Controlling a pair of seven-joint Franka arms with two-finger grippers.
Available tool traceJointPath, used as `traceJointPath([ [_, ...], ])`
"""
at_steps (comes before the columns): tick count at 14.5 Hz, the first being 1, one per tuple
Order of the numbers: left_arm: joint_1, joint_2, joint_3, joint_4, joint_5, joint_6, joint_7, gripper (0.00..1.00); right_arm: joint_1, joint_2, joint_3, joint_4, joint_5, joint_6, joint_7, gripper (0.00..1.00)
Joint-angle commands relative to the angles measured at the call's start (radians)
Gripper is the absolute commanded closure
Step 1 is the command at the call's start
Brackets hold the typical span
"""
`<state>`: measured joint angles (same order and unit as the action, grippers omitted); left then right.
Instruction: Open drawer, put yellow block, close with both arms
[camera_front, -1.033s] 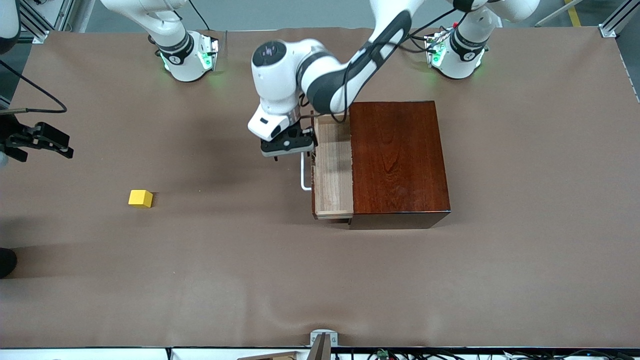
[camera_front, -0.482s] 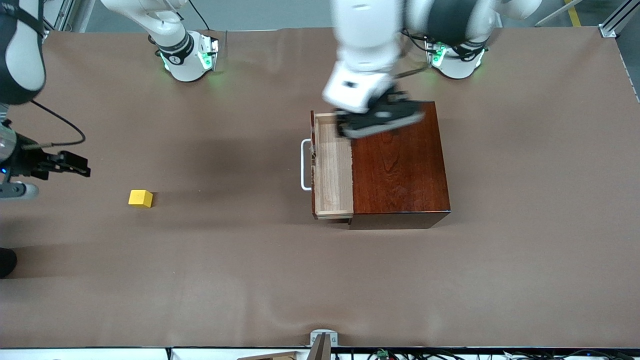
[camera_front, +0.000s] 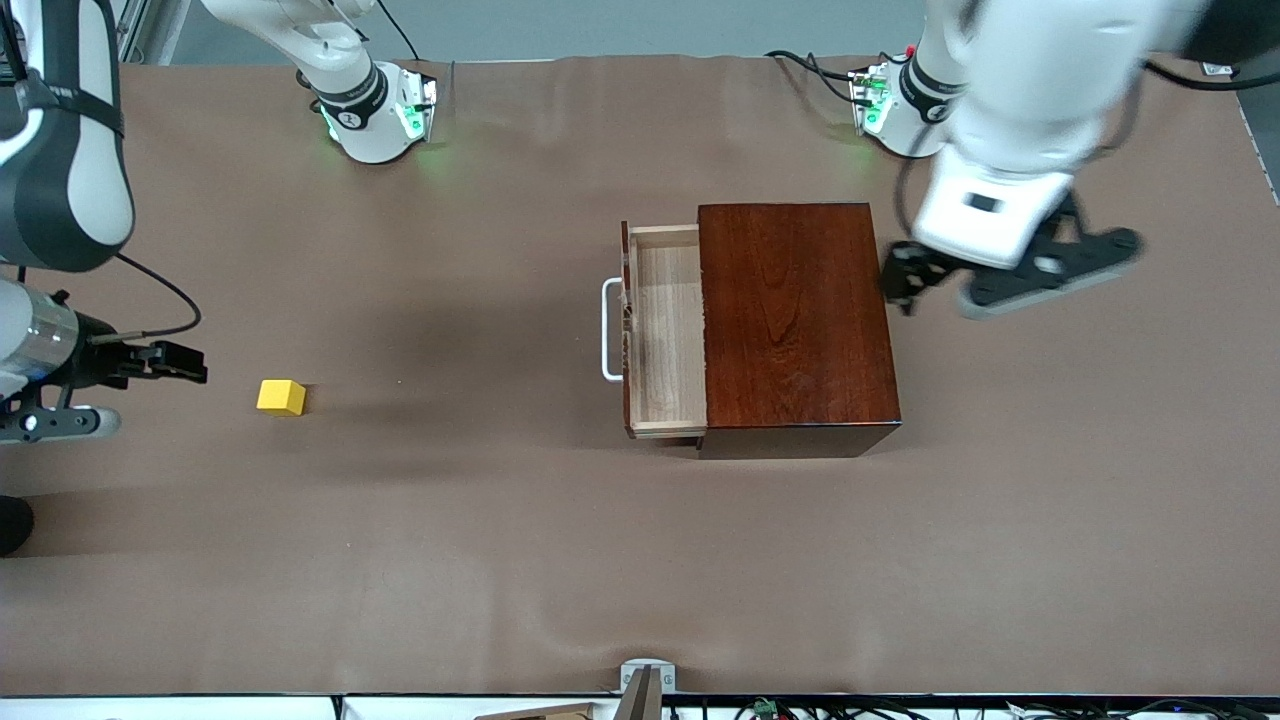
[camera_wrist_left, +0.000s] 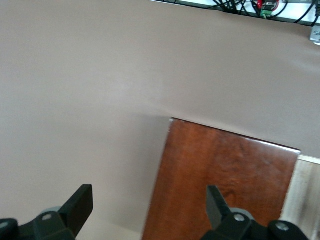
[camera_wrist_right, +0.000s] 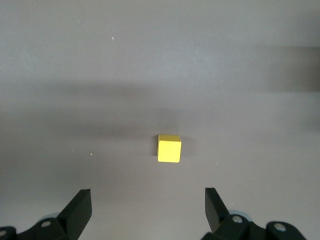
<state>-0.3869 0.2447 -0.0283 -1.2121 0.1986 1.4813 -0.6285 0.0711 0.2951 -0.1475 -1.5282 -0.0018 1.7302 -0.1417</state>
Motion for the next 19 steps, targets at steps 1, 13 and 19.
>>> traceJointPath([
  [1,0.098,-0.044,-0.015,-0.037,-0.054,-0.007,0.116,0.00,-0.022,0.059,0.006,0.028,0.008,0.015,0.011,0.00],
  [13,0.238,-0.185,-0.009,-0.243,-0.053,0.004,0.302,0.00,-0.080,0.223,0.008,0.042,0.016,0.170,0.007,0.00],
  [19,0.289,-0.303,-0.007,-0.369,-0.059,0.093,0.479,0.00,-0.083,0.312,0.008,0.027,0.016,0.225,0.008,0.00],
])
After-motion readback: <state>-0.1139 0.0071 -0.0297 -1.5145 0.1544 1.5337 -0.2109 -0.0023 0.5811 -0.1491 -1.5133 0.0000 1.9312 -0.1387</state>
